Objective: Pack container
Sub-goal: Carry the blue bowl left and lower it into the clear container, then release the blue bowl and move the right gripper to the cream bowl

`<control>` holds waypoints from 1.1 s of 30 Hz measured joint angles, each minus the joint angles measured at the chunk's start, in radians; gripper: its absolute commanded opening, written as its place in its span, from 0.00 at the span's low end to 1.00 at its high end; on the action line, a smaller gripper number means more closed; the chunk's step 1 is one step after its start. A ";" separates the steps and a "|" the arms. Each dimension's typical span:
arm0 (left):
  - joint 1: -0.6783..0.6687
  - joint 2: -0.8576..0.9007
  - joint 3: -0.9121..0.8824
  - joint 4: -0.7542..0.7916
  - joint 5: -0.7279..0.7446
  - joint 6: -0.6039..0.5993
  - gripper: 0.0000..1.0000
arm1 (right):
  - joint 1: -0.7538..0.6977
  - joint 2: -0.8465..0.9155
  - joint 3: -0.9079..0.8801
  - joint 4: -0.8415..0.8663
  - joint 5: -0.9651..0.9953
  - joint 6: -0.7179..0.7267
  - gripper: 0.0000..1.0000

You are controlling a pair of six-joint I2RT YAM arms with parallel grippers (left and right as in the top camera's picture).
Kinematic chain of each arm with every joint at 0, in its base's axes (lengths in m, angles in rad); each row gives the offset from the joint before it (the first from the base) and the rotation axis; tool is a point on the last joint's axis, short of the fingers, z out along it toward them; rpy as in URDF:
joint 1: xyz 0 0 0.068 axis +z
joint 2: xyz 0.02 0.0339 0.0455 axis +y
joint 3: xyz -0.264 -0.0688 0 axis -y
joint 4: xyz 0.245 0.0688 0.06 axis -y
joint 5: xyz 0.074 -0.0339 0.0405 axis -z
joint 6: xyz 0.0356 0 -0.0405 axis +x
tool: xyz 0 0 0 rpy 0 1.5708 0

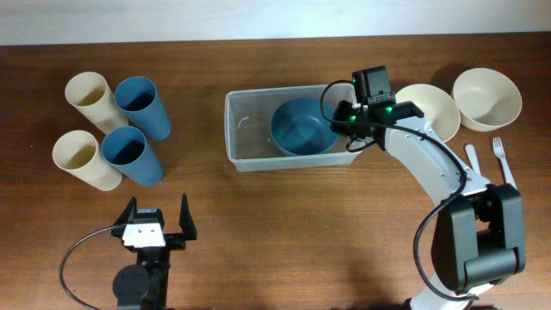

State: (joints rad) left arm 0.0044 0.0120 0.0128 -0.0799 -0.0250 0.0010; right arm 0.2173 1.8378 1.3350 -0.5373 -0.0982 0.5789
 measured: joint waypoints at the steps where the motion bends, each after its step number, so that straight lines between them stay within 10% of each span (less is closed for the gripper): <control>1: 0.000 0.000 0.000 0.000 0.000 0.000 1.00 | 0.000 0.000 0.000 0.000 0.000 0.001 0.23; 7: 0.000 0.000 0.000 0.000 0.000 0.000 0.99 | -0.011 0.001 0.056 -0.090 -0.026 -0.008 0.80; 11: 0.000 0.000 0.000 0.000 0.000 0.000 0.99 | -0.044 0.001 0.227 -0.272 -0.034 -0.058 1.00; 23: 0.000 0.000 0.000 0.000 0.000 0.000 1.00 | -0.357 -0.029 0.500 -0.657 0.109 -0.058 0.99; 33: 0.000 0.000 0.000 0.000 0.000 0.000 0.99 | -0.489 -0.014 0.217 -0.391 -0.026 0.056 0.99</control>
State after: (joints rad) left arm 0.0044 0.0120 0.0128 -0.0799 -0.0250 0.0010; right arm -0.2718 1.8236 1.5517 -0.9279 -0.1238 0.6346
